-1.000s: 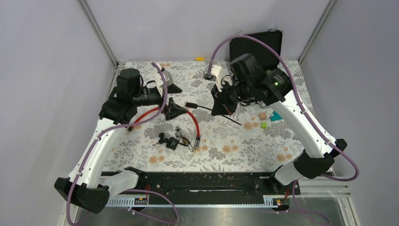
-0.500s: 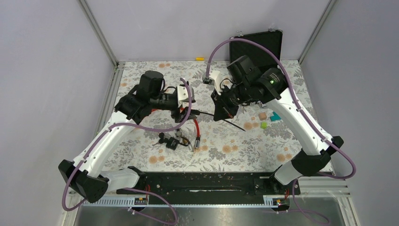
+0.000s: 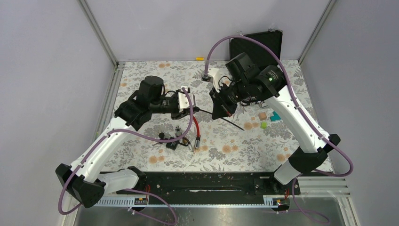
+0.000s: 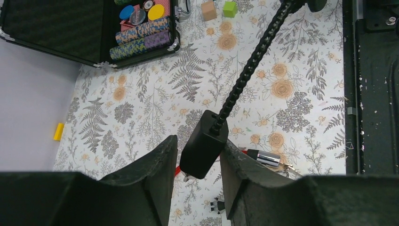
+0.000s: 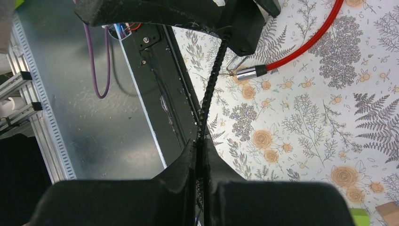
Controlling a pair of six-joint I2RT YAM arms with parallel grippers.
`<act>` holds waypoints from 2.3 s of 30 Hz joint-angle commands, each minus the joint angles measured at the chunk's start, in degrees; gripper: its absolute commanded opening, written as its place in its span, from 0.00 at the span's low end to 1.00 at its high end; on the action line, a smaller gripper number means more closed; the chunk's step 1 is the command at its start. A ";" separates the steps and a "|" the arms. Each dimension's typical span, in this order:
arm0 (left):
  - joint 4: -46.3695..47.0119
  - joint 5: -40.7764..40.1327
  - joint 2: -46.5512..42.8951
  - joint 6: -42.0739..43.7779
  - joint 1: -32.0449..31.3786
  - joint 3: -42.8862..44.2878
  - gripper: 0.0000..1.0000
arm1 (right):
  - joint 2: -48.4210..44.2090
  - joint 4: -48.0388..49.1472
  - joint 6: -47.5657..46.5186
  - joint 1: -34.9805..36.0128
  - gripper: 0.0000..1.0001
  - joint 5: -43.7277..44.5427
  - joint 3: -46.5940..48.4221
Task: Lock with the key
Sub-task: Pick up the lock from the center of the board.
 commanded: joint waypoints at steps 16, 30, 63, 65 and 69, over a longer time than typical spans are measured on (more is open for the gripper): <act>4.07 3.85 -2.21 0.66 -0.58 -0.05 0.30 | 1.75 -1.25 1.05 0.23 0.00 -3.90 3.23; 5.76 4.00 -2.76 -2.13 -0.57 0.14 0.00 | 1.91 3.01 5.26 -1.18 0.23 1.49 3.49; 5.56 -0.27 -3.13 -4.88 0.86 2.11 0.00 | -25.47 29.39 -7.80 -5.61 0.63 27.67 -32.53; 5.90 0.00 -3.17 -5.54 1.04 2.31 0.00 | -24.92 28.53 -6.42 -6.07 0.54 27.61 -32.03; 6.78 0.70 -3.36 -6.64 1.34 2.30 0.00 | -23.29 25.73 -4.82 -7.09 0.43 26.42 -30.54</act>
